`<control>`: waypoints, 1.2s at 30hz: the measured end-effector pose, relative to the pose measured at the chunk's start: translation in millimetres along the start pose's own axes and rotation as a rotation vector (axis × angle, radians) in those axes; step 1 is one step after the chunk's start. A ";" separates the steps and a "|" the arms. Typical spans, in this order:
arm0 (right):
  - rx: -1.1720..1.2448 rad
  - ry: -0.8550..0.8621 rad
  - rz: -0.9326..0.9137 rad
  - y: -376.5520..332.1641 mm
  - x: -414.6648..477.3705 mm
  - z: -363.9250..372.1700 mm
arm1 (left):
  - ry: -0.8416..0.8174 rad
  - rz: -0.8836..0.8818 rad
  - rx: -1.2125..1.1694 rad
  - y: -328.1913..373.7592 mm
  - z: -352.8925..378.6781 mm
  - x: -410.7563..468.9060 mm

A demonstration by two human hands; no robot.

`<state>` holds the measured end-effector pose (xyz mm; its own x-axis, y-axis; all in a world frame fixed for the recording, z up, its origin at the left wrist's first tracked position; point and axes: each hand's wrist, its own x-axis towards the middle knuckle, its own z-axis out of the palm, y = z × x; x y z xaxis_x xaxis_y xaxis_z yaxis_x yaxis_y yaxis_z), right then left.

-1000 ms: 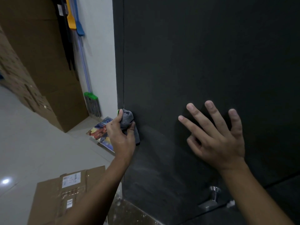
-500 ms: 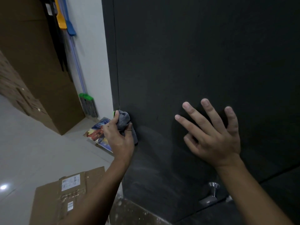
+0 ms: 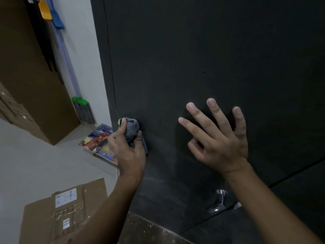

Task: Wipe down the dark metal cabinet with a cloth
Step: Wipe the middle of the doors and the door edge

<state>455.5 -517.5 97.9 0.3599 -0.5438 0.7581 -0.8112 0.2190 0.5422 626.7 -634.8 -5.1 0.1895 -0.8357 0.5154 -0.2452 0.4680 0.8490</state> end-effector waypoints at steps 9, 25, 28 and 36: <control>0.155 -0.127 -0.046 9.3 -2.3 -15.5 | -0.228 0.260 -0.007 21.0 29.5 -87.8; 0.179 -0.260 0.029 77.2 -141.0 -69.1 | -0.122 0.074 -0.074 74.9 58.8 -134.0; 0.108 -0.294 0.025 78.6 -158.3 -67.3 | -0.287 0.346 -0.018 60.0 67.1 -173.5; 0.050 -0.285 0.057 71.1 -186.7 -59.5 | -0.314 0.541 0.089 21.4 52.4 -159.5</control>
<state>358.0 -352.2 16.4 0.1745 -0.7390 0.6507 -0.8509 0.2193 0.4773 541.4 -506.6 -75.3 -0.2681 -0.5381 0.7991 -0.3093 0.8336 0.4575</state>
